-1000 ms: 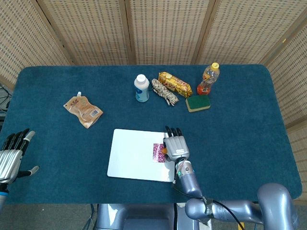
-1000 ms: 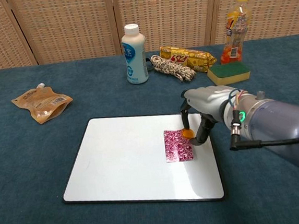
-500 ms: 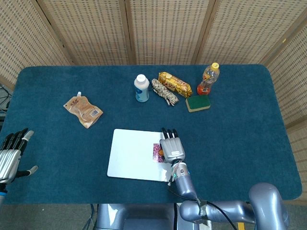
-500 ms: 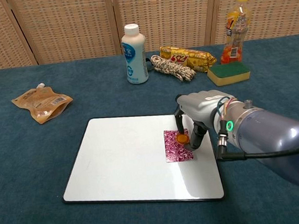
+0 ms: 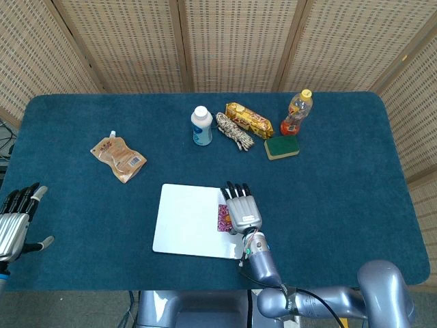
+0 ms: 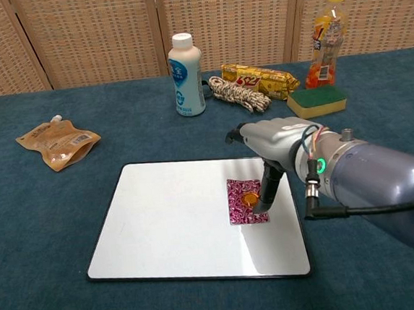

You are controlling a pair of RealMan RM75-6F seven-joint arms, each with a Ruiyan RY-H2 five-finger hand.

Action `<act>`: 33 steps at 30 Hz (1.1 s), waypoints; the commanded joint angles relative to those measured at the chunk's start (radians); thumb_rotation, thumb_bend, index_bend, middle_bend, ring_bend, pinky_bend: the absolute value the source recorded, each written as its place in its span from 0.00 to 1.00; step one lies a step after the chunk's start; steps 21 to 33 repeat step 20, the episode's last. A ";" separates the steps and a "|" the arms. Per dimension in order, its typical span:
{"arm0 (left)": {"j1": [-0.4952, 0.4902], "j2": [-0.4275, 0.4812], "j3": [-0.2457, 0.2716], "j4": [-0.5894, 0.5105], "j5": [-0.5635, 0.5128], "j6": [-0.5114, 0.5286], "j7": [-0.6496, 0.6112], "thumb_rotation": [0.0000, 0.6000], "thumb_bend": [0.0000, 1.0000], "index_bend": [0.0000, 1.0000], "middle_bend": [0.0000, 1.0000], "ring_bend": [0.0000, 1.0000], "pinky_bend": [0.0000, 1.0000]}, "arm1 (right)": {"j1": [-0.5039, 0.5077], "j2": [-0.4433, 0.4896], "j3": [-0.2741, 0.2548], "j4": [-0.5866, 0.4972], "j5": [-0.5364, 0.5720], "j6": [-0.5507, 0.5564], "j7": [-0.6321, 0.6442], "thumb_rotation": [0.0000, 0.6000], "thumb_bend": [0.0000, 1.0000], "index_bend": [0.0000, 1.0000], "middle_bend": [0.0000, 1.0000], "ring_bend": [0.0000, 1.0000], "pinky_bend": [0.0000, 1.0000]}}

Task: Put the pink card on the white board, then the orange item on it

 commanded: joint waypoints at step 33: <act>0.016 -0.010 0.006 0.000 0.041 0.049 0.019 1.00 0.03 0.00 0.00 0.00 0.00 | -0.449 0.576 -0.319 0.096 -0.825 0.220 0.689 1.00 0.00 0.00 0.00 0.00 0.00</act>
